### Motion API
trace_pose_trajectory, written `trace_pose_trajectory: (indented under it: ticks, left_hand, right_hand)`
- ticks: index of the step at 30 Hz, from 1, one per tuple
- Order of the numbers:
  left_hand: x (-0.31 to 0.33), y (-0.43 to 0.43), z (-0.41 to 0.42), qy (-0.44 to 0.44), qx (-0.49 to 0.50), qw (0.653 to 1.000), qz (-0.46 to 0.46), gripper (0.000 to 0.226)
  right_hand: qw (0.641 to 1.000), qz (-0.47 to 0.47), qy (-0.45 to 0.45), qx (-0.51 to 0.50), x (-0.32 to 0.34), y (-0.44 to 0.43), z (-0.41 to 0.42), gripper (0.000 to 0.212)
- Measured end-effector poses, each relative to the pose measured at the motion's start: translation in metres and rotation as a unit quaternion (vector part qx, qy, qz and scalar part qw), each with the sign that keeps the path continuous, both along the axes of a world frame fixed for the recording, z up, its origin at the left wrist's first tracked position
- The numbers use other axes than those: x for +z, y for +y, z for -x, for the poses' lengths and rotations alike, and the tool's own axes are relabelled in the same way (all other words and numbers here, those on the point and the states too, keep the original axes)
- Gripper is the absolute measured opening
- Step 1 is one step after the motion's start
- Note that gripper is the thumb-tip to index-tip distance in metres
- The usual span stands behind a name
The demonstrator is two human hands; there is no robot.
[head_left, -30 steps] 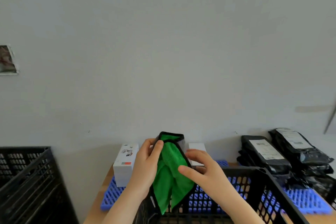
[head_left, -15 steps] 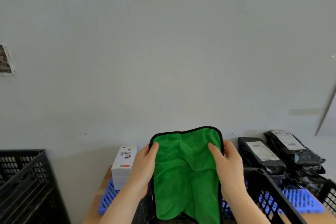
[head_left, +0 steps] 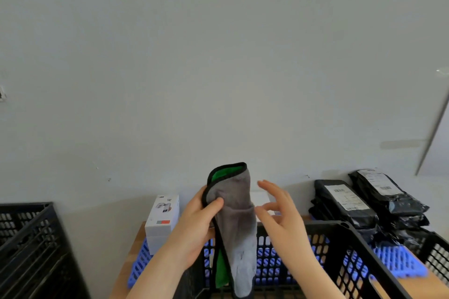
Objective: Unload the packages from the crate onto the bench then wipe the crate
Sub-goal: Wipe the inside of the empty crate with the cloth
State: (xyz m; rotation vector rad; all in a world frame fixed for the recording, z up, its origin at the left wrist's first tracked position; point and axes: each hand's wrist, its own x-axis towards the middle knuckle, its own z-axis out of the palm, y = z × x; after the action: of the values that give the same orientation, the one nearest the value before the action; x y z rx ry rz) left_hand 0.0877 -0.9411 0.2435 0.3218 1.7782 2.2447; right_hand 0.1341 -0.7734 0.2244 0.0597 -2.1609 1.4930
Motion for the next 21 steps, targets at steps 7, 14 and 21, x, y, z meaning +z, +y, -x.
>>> trace_pose_trajectory:
  ticks: [7,14,21]
  left_hand:
    - [-0.002,0.004,0.014,-0.045,0.027,0.998,-0.040,0.022]
    - [-0.023,-0.003,0.022,-0.139,0.077,0.986,-0.046,0.054]
    - [-0.035,-0.007,0.009,-0.013,-0.006,0.996,0.087,0.084]
  right_hand:
    - [0.944,0.177,-0.204,0.191,-0.015,0.004,0.003,0.037]
    - [0.950,0.271,-0.126,0.095,-0.014,0.005,0.012,0.020]
    - [0.926,0.296,-0.160,0.172,-0.015,0.012,0.020,0.047]
